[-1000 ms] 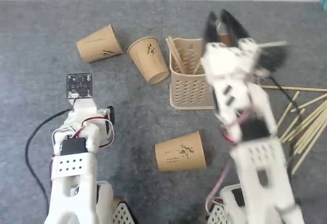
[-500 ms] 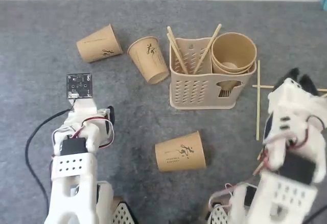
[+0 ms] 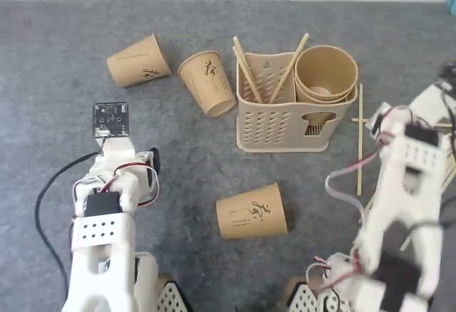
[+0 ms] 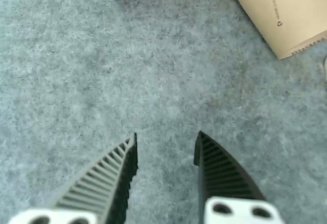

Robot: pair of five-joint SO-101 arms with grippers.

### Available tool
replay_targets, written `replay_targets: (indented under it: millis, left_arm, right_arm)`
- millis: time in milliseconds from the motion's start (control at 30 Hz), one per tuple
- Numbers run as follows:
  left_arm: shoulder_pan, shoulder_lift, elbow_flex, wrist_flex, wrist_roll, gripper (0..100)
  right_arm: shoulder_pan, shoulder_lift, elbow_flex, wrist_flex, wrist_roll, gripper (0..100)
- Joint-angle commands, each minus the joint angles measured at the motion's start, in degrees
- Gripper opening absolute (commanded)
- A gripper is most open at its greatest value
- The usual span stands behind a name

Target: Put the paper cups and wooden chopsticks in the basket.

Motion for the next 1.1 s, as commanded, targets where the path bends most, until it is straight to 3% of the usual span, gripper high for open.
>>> replay_targets:
  millis: [0, 200, 300, 667, 800, 900, 1067]
  left_arm:
    - [0.2, -1.3, -0.5, -0.4, -0.1, 18]
    - [0.2, -1.3, -0.7, -0.4, 0.1, 18]
    - [0.1, -1.3, -0.7, -0.4, 1.9, 20]
    - [0.2, -1.3, -0.4, -1.8, 2.0, 23]
    - [0.2, -1.3, -0.4, -1.9, 1.9, 23]
    - [0.2, -1.3, -0.4, -1.9, 1.9, 23]
    - [0.2, -1.3, -0.3, -1.9, 1.9, 23]
  right_arm:
    - [-0.8, 10.5, -11.0, -1.4, 2.5, 9.9]
    - [-4.0, 26.2, -26.5, -1.4, 2.7, 10.4]
    - [-5.3, 32.4, -32.8, -1.3, 2.5, 15.9]
    - [-6.8, 43.1, -43.6, 0.9, 2.4, 19.1]
    - [-6.4, 48.3, -45.2, -3.6, 2.4, 13.3]
    - [-6.2, 51.9, -46.4, -7.2, 2.4, 1.2]
    - [-4.1, 50.3, -47.5, -2.4, -0.5, 0.7]
